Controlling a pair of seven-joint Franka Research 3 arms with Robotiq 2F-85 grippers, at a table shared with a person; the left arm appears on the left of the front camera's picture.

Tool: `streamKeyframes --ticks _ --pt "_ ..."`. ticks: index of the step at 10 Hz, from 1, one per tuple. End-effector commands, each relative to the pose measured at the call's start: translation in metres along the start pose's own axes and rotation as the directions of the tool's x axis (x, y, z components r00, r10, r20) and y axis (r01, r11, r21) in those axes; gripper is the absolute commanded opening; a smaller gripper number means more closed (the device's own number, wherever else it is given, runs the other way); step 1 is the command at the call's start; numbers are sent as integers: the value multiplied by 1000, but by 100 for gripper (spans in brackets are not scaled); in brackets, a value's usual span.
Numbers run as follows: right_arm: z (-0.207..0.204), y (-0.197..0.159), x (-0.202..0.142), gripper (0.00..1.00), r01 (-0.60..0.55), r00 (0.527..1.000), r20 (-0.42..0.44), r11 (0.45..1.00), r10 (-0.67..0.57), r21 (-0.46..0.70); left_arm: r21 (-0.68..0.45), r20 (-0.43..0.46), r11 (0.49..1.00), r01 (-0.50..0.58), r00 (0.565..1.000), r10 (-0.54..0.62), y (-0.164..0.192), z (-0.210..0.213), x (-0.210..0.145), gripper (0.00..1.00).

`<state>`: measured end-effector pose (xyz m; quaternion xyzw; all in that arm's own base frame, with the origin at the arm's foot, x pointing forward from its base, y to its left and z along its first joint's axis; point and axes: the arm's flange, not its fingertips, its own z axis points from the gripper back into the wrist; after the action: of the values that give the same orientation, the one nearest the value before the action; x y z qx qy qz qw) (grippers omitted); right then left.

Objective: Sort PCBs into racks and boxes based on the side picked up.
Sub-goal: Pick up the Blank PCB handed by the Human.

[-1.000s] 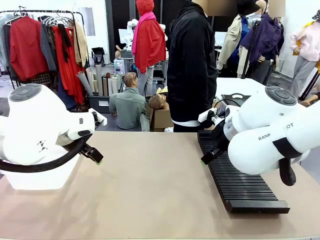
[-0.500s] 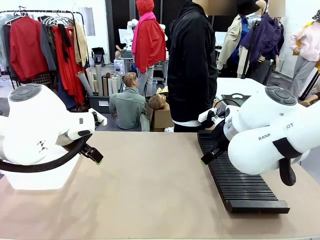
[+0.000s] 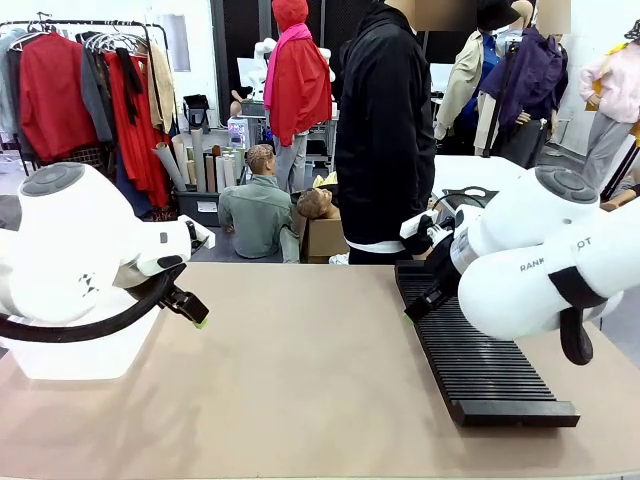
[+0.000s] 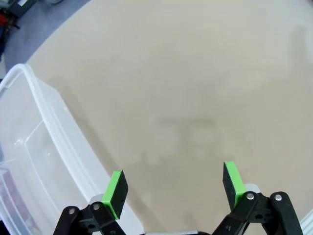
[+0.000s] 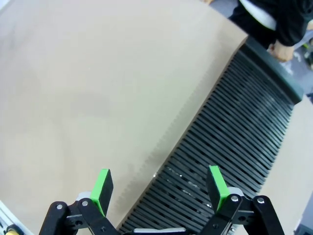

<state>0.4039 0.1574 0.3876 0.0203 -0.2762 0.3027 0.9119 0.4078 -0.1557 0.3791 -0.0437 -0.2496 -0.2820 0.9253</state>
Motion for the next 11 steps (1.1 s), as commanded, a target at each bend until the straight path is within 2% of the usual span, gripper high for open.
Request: streamKeyframes --ticks 1,3,5,7,9,10,11 --pt "23 -31 13 100 0 1000 6 997 0 79 -115 -11 993 -23 1000 22 29 17 13 100" --pt "33 -53 22 100 25 999 15 982 -28 185 -149 -15 986 -68 998 67 60 32 22 100" --pt "44 -81 31 100 42 998 27 970 -50 241 -226 -24 969 -99 995 96 100 51 35 100" --pt "52 -109 38 100 53 998 25 947 -64 317 -321 -26 943 -85 996 81 129 73 47 100" --pt "59 -141 35 100 101 995 -13 921 -104 376 -428 -20 899 -93 995 93 159 89 51 100" --pt "65 -156 29 100 153 986 1 900 -168 409 -464 -31 879 -113 993 112 170 100 47 100" --pt "73 -167 20 100 194 975 18 881 -223 431 -519 0 846 -119 990 138 182 113 41 100"
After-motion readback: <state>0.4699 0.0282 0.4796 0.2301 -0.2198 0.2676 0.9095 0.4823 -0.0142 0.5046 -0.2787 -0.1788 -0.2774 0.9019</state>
